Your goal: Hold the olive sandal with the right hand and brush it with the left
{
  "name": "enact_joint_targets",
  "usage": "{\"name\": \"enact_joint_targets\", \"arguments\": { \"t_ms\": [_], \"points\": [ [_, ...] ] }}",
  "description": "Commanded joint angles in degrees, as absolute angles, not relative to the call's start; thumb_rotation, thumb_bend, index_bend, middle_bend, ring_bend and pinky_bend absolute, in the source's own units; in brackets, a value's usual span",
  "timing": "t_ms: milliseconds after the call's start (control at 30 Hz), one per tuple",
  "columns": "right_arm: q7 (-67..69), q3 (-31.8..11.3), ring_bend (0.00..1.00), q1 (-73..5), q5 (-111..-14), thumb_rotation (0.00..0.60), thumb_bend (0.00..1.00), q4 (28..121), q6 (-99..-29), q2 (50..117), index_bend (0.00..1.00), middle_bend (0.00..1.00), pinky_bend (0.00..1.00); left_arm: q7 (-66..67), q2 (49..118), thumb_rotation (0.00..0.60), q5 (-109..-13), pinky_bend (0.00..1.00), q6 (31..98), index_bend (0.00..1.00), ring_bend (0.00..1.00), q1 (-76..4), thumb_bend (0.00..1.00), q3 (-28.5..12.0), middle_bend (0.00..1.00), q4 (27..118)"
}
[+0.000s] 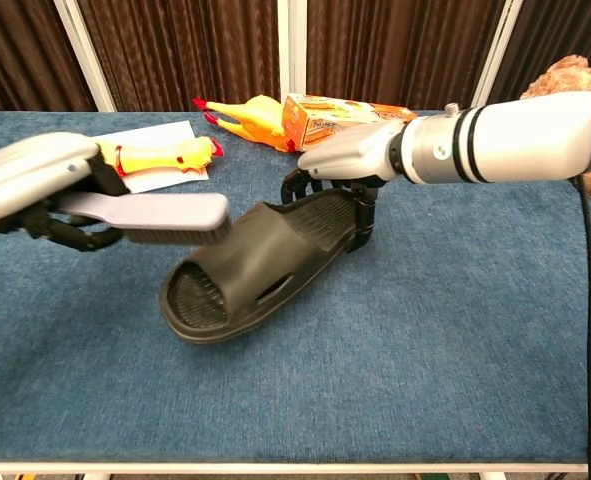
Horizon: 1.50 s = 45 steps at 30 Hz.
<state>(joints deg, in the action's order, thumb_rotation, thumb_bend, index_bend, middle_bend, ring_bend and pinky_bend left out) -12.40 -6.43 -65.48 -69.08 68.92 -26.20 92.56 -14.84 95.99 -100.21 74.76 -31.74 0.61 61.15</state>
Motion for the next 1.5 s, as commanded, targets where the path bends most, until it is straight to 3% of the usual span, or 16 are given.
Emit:
{"name": "enact_joint_targets", "arguments": {
  "t_ms": [33,500,767,1167,1500],
  "points": [
    [-14.38,-6.42,0.29,-66.39,-66.68,0.600,0.22,68.48,-26.05,93.64,0.64,0.49,0.40,-14.19,98.08,0.600,-101.03,1.00,74.23,1.00,1.00,-33.35,0.51,0.86,1.00,58.44],
    [-19.48,-4.52,0.29,-67.75,-61.22,0.600,0.22,67.39,-27.18,96.25,0.64,0.49,0.40,-17.25,104.91,0.600,-96.26,1.00,69.40,1.00,1.00,-36.29,0.51,-1.06,1.00,48.80],
    [-20.21,-4.33,0.29,-68.41,-59.38,0.600,0.22,66.24,-27.34,97.56,0.64,0.49,0.40,-16.77,106.39,0.600,-98.13,1.00,67.79,1.00,1.00,-36.98,0.51,2.63,1.00,45.49],
    [-20.43,-4.02,0.29,-68.97,-58.67,0.600,0.22,65.04,-27.48,98.38,0.64,0.49,0.40,-16.52,100.25,0.600,-101.44,1.00,71.40,1.00,1.00,-35.43,0.51,7.55,1.00,53.24],
    [-20.53,-3.63,0.29,-68.93,-58.95,0.600,0.22,65.77,-27.90,98.18,0.64,0.49,0.40,-19.72,101.72,0.600,-96.64,1.00,70.74,1.00,1.00,-36.60,0.51,2.35,1.00,53.20]
  ]
}}
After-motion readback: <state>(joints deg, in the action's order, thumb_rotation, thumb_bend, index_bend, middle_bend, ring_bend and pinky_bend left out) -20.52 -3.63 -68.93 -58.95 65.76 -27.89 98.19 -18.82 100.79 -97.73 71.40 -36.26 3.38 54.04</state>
